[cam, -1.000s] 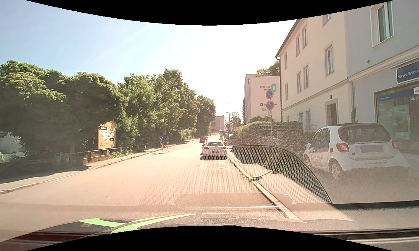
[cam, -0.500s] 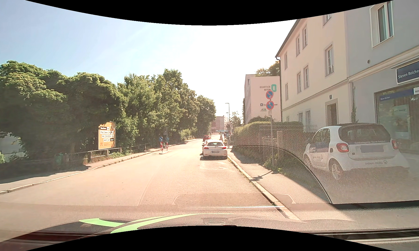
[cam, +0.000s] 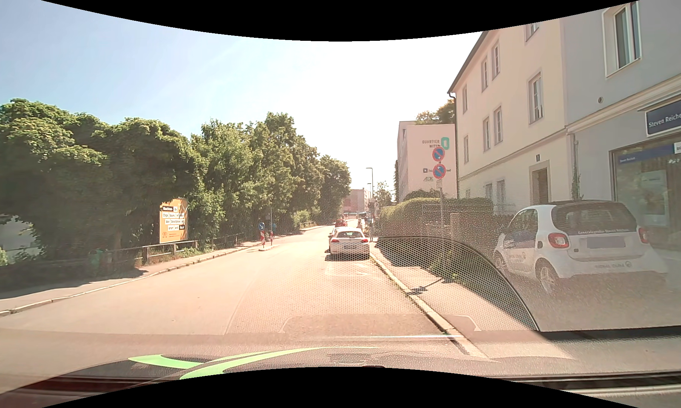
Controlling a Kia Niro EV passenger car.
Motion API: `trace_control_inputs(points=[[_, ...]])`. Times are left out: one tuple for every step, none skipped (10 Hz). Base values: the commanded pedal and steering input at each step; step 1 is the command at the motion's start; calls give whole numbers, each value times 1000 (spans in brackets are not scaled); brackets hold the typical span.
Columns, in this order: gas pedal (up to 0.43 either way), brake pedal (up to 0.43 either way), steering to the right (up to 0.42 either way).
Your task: Follow the waypoints while adhering to traffic rules and regulations
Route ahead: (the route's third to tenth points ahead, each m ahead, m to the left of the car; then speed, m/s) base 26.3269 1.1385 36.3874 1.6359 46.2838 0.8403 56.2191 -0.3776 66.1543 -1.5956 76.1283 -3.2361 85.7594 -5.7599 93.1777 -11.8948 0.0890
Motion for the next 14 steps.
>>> trace_control_inputs(points=[[0,6,-35],[0,0,-39],[0,0,-43],[0,0,-48],[0,0,-49],[0,0,-49],[8,0,-49],[39,0,-49],[59,0,-49],[79,0,-52],[79,0,-59],[87,0,-69],[87,0,-85],[87,0,-105]])
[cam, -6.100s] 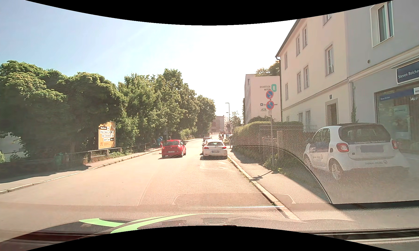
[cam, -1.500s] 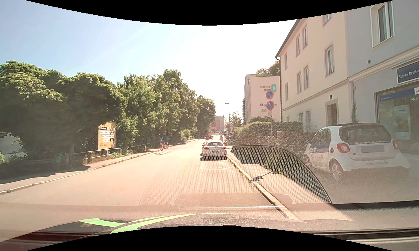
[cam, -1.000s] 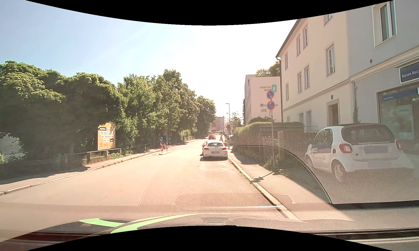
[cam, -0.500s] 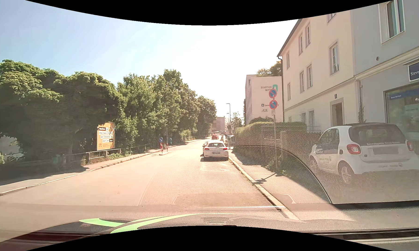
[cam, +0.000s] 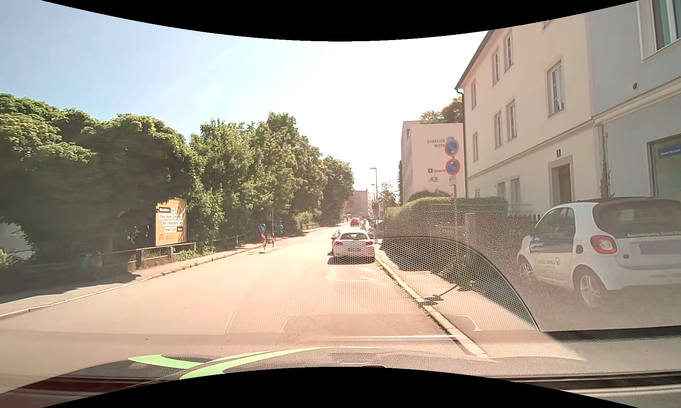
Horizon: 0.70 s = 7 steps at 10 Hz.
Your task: Follow the waypoints while adhering to traffic rules and regulations
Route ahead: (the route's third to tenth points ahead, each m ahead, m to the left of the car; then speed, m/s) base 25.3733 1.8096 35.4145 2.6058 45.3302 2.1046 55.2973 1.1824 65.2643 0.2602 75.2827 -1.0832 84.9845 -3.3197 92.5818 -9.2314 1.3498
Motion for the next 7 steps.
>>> trace_control_inputs(points=[[98,0,-122],[110,0,-145],[118,0,-167],[138,0,-193],[150,0,-219],[150,0,-235],[150,0,-253]])
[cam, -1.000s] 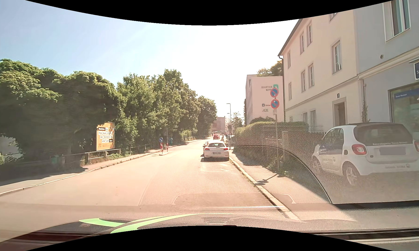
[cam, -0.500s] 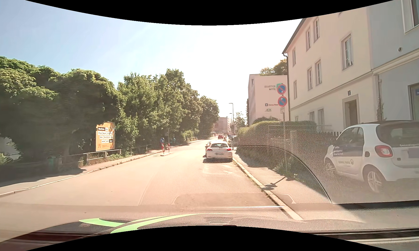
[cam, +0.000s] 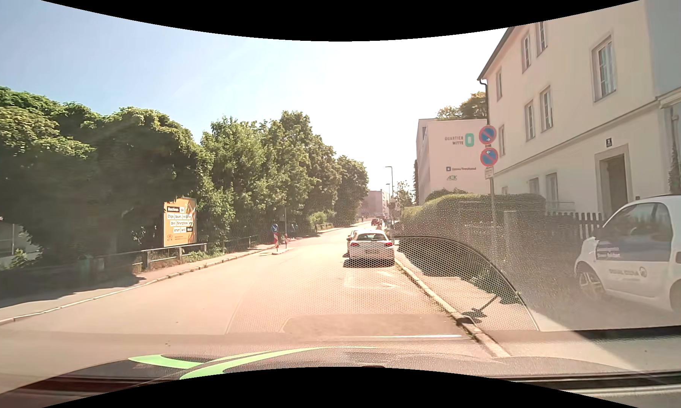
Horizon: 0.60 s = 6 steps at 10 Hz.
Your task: Follow the waypoints while adhering to traffic rules and regulations
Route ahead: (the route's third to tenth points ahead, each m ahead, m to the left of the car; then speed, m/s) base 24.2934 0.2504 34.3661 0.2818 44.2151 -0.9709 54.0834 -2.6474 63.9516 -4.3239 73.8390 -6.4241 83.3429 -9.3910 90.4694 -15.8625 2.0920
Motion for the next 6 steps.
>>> trace_control_inputs(points=[[157,0,-262],[157,0,-263],[157,0,-259],[157,0,-250],[157,0,-235],[157,0,-218]])
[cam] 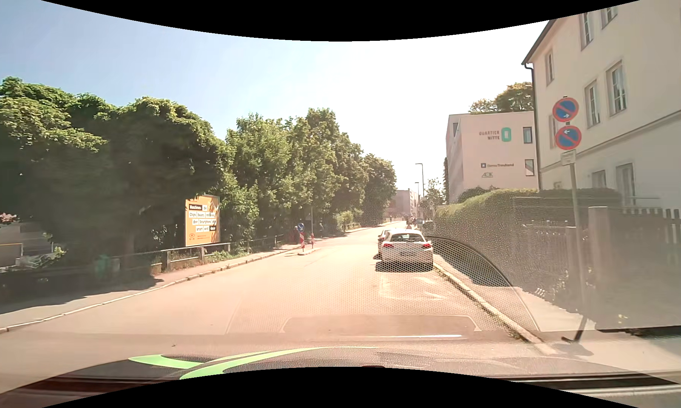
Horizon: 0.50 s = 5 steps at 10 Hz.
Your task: Follow the waypoints while adhering to traffic rules and regulations
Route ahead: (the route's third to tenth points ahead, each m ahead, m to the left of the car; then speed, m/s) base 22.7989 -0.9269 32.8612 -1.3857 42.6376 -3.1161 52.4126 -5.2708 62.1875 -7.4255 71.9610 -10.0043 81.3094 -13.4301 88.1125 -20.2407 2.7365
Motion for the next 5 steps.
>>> trace_control_inputs(points=[[157,0,-201],[169,0,-177],[169,0,-152],[169,0,-131],[169,0,-107]])
